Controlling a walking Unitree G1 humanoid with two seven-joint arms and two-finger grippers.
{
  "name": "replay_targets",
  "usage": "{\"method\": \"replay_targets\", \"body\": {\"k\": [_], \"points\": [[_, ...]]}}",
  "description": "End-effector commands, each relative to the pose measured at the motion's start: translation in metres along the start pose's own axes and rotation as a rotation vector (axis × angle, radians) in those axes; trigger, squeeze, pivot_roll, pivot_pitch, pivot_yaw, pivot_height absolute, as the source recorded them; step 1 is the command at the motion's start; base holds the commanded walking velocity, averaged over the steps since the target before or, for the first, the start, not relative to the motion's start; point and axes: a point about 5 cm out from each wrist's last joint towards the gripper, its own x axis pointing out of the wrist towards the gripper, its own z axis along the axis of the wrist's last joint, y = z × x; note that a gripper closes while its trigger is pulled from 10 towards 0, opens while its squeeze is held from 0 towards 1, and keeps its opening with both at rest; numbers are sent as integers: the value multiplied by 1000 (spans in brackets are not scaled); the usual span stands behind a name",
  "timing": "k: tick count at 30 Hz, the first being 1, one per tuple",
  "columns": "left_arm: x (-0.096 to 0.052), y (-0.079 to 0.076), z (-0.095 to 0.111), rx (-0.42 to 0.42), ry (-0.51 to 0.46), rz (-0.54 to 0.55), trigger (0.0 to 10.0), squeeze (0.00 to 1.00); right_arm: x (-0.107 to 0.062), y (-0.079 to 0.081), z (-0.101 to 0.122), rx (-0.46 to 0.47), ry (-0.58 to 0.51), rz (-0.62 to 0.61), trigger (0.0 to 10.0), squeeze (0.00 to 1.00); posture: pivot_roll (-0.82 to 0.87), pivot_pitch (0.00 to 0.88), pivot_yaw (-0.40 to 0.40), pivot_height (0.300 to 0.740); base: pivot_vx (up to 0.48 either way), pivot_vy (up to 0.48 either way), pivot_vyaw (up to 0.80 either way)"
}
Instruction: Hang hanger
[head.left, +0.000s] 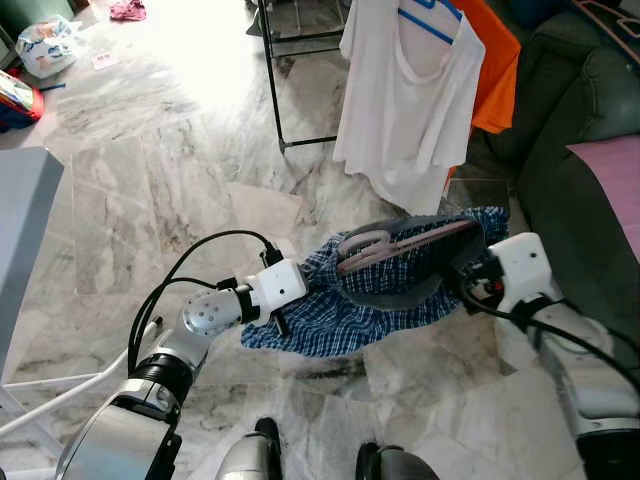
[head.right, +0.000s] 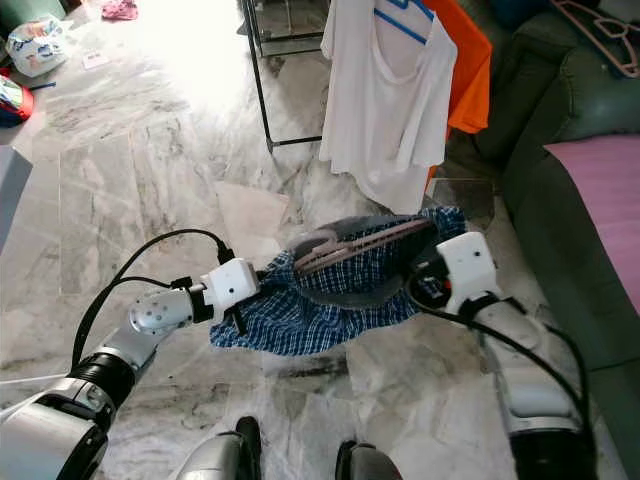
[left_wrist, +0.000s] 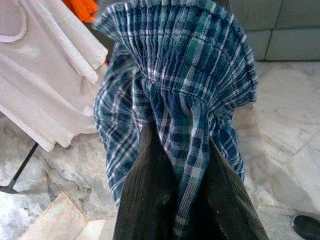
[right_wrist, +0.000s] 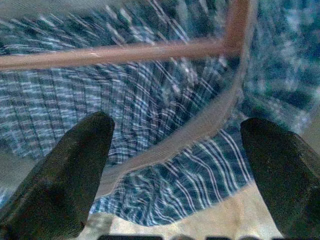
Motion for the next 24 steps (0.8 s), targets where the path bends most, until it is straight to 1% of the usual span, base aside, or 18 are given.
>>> {"method": "replay_targets", "body": {"k": [1,5,6,7,8,10,18,24], "points": [[2,4,7,13,-27,12,0,0,0,-8,-6,14,47,-100,10000,0,-15,287,41,740,0,0,0],[4,5,9,10,-39,17,0,0,3,-8,-7,13,48,-138,10000,0,-15,285,43,740,0,0,0],[5,5,10,10,-46,16,0,0,5,-8,-7,20,43,-143,3686,0,-14,284,43,740,0,0,0],[5,5,10,10,-49,15,0,0,6,-8,-6,20,41,-147,3686,0,-14,284,43,740,0,0,0],[5,4,11,8,-54,14,0,0,7,-8,-6,12,43,-149,0,0,-13,284,42,740,0,0,0],[7,3,12,4,-63,8,0,0,10,-6,-6,-14,42,-141,0,0,-13,282,40,740,0,0,0],[11,-2,16,-7,-101,-6,0,0,21,1,-1,-28,25,-124,0,0,-11,280,35,740,0,0,0],[11,-4,16,-7,-103,-12,0,0,25,1,0,-38,17,-130,0,0,-7,279,30,740,0,0,0]]}}
